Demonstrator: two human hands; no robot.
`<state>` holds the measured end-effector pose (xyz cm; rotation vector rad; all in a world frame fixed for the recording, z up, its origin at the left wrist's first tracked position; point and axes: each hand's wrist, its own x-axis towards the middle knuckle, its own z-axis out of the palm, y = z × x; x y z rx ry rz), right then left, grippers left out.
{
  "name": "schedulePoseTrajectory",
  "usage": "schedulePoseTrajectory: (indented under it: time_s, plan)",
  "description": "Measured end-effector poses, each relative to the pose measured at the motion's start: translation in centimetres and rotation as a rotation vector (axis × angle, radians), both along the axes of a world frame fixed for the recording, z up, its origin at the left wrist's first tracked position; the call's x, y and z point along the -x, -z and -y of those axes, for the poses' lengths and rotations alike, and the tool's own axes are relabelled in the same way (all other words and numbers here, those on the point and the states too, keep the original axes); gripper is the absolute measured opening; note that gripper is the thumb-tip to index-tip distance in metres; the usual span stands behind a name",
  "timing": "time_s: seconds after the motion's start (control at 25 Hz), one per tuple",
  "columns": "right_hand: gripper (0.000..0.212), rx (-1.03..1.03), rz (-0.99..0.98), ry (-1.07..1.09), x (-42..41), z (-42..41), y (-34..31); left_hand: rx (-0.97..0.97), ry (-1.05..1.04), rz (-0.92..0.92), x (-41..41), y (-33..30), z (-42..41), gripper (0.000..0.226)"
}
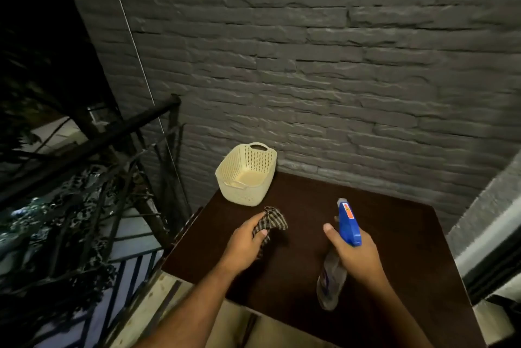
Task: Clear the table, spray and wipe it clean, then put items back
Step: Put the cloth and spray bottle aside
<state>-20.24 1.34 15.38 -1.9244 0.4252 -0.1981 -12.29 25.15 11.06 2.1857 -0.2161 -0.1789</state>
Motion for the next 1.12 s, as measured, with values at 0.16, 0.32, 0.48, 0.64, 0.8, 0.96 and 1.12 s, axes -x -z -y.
schedulePoseTrajectory:
  time_s: [0.16,0.32,0.48,0.64,0.8,0.96,1.12]
  plan:
    - [0.054,0.034,0.013,-0.046,-5.9,-2.5,-0.7,0.037,-0.012,0.043,-6.9,-2.3,-1.2,0.05]
    - [0.049,0.026,0.029,-0.117,-11.2,-3.9,-1.1,0.064,-0.05,0.073,-11.8,-3.5,-0.8,0.049]
    - [0.035,0.056,0.039,-0.181,-15.5,-4.4,-1.5,0.062,-0.108,0.096,-14.3,-3.5,-1.0,0.048]
    - [0.028,0.022,0.04,-0.144,-19.0,-4.9,-2.5,0.039,-0.205,0.094,-16.5,-3.6,-2.6,0.045]
    - [0.042,-0.018,0.118,-0.027,-22.9,-4.8,-4.0,0.065,-0.357,0.078,-20.1,-4.3,-4.1,0.045]
    - [0.049,-0.145,0.255,0.073,-28.3,-6.4,-5.6,0.11,-0.367,0.076,-26.3,-4.9,-5.5,0.042]
    - [0.033,-0.16,0.36,0.084,-34.5,-8.7,-7.0,0.031,-0.204,0.06,-32.5,-4.4,-6.7,0.039]
